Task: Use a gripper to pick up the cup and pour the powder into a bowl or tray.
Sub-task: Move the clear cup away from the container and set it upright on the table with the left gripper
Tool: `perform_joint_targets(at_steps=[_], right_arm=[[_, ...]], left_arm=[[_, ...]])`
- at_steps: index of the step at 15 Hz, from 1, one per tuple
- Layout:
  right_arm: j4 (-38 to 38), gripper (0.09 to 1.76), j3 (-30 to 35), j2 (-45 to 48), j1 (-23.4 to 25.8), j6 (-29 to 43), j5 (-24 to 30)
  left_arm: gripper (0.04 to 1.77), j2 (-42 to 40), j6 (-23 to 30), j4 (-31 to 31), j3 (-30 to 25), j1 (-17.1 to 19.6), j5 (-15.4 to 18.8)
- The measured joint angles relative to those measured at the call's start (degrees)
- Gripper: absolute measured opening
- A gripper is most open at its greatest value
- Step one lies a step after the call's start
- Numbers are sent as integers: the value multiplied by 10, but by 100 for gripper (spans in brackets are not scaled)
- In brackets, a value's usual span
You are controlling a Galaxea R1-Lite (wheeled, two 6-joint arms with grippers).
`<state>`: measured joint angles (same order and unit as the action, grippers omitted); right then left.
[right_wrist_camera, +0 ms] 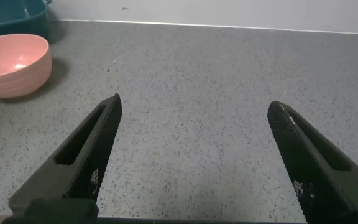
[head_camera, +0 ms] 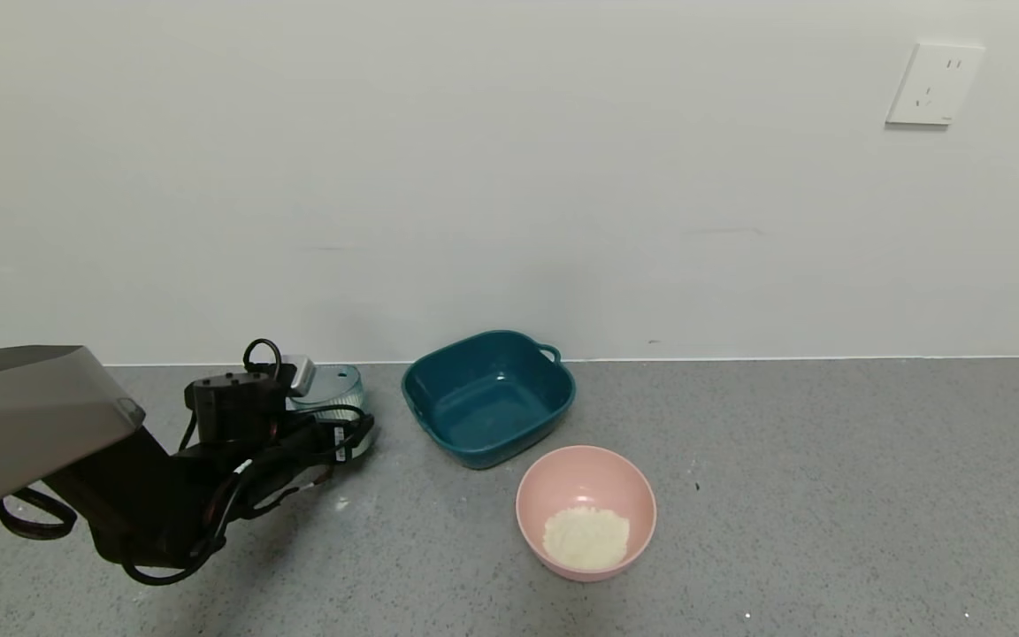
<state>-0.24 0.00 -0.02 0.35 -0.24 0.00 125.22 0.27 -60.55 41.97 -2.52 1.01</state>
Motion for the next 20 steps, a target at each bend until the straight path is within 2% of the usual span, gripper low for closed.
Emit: perform_joint_targets(at_steps=[5, 13, 15, 20], right_arm=[[0, 171, 0, 0, 0, 0, 0], [0, 171, 0, 0, 0, 0, 0], [0, 171, 0, 0, 0, 0, 0], [0, 171, 0, 0, 0, 0, 0]], left_arm=[[153, -2, -1, -1, -3, 0, 0], [165, -11, -4, 17, -6, -4, -5], [166, -26, -6, 50, -10, -4, -6], [169, -111, -9, 203, -2, -1, -8]])
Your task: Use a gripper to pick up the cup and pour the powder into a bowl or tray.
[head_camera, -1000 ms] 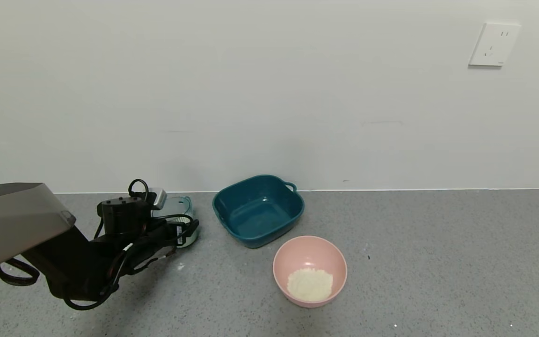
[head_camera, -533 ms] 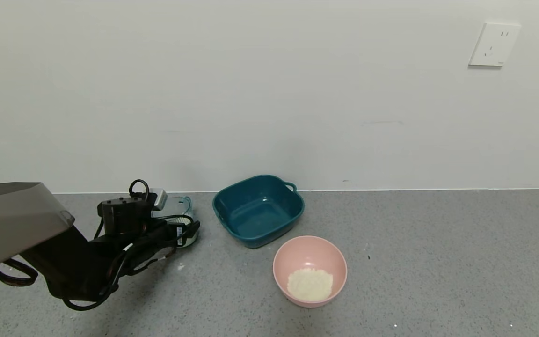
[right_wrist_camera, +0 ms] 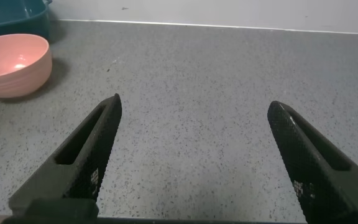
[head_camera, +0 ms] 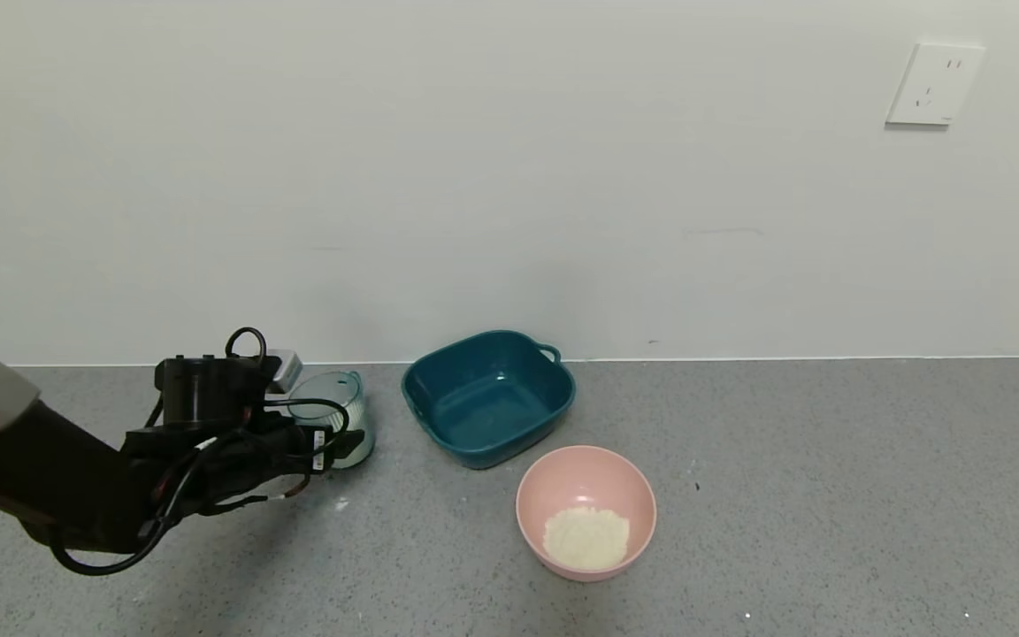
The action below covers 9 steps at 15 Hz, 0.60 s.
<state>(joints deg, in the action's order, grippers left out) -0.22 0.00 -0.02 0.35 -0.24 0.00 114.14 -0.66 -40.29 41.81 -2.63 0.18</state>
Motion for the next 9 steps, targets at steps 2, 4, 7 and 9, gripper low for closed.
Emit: perform_joint_targets(at_steps=[2, 4, 7, 9], right_arm=[[0, 171, 0, 0, 0, 0, 0], [0, 171, 0, 0, 0, 0, 0], [0, 171, 0, 0, 0, 0, 0], [0, 171, 0, 0, 0, 0, 0]], left_arm=[[169, -46, 0, 77, 12, 1, -1], [170, -95, -2, 149, 25, 2, -3], [170, -178, -18, 256, 42, 0, -5], [170, -240, -23, 321, 50, -1, -5]])
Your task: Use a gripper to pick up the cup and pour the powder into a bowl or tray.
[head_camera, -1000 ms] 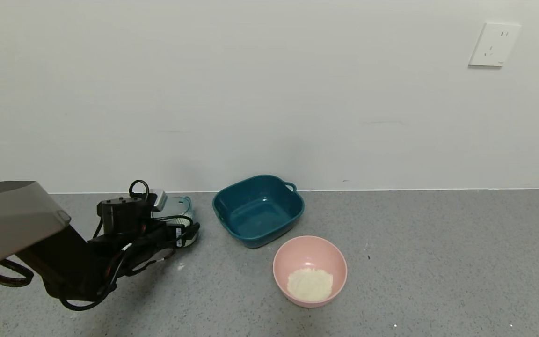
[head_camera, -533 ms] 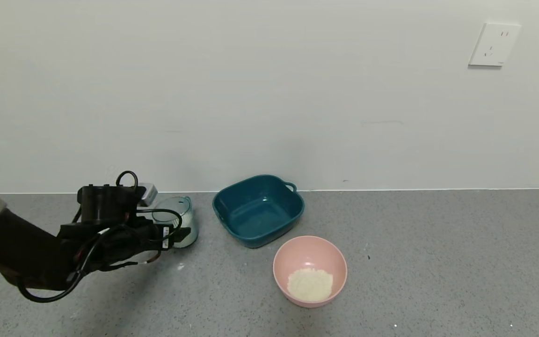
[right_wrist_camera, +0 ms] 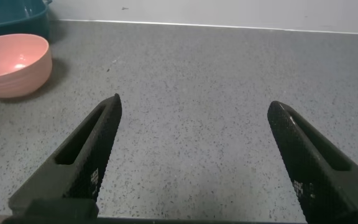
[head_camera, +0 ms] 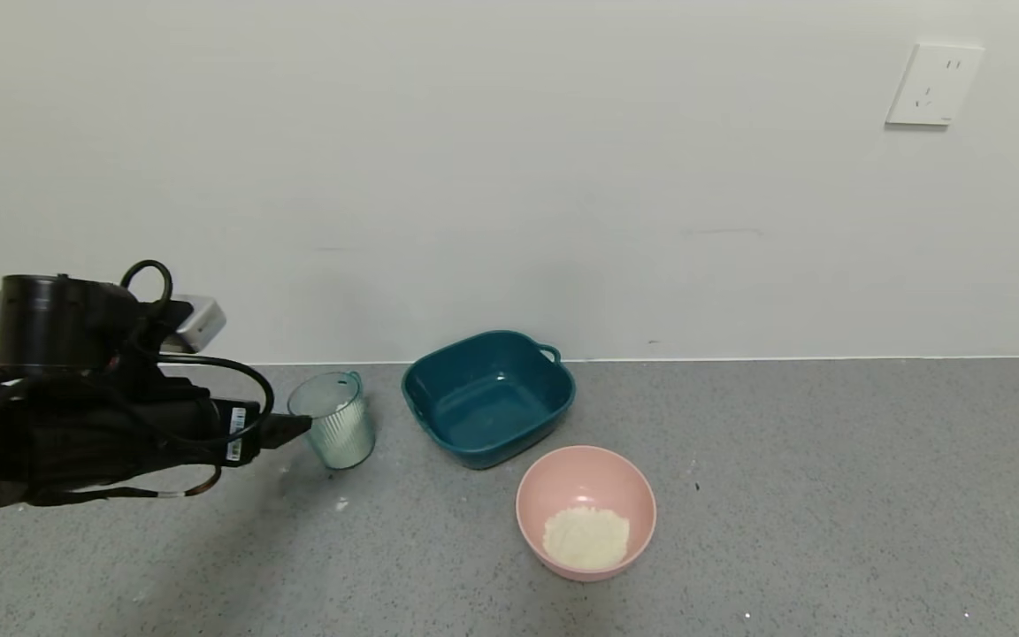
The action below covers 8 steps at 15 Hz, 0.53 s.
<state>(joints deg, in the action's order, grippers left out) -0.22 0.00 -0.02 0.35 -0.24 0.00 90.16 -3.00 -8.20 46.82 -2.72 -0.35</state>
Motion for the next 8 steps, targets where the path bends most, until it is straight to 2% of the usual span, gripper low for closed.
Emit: perform_joint_targets(at_steps=[3, 8], right_arm=[[0, 171, 0, 0, 0, 0, 0], [0, 171, 0, 0, 0, 0, 0]], left_arm=[[171, -97, -3, 82, 6, 1, 0], [171, -249, -4, 166, 8, 10, -14]])
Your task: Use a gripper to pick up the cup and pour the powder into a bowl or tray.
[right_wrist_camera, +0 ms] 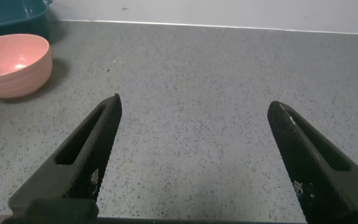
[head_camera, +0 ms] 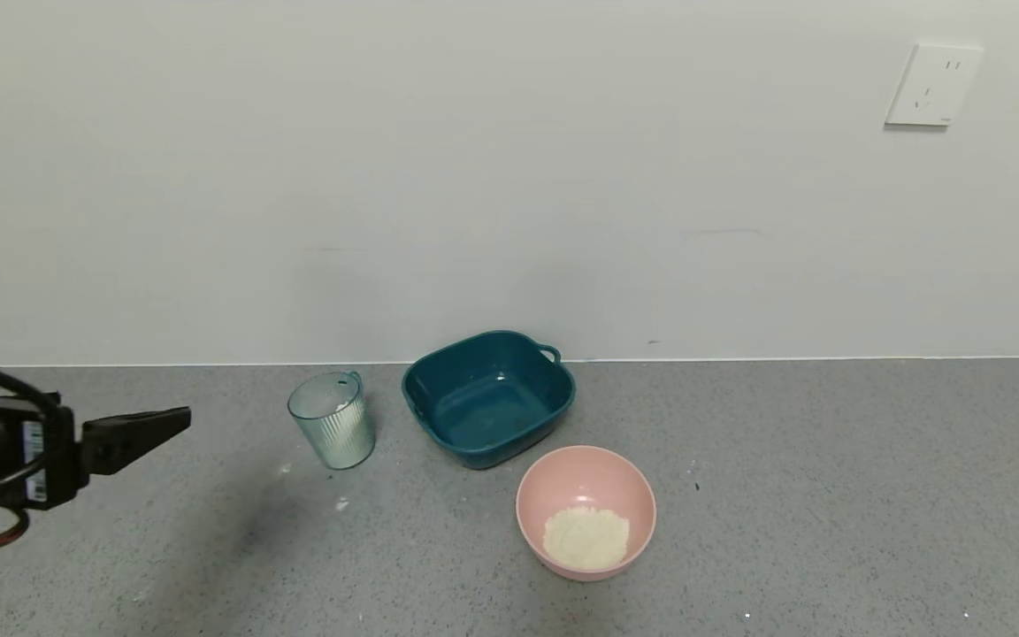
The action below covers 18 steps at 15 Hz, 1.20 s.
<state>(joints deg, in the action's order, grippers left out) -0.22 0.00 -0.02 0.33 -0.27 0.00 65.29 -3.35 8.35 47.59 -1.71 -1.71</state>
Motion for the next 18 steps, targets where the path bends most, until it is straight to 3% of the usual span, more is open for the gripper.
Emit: perform_joint_targets(at_steps=[7, 18], right_arm=[[0, 171, 0, 0, 0, 0, 0], [0, 171, 0, 0, 0, 0, 0]], left_arm=[[171, -223, -1, 109, -27, 1, -2], [172, -499, -7, 219, -34, 3, -8]])
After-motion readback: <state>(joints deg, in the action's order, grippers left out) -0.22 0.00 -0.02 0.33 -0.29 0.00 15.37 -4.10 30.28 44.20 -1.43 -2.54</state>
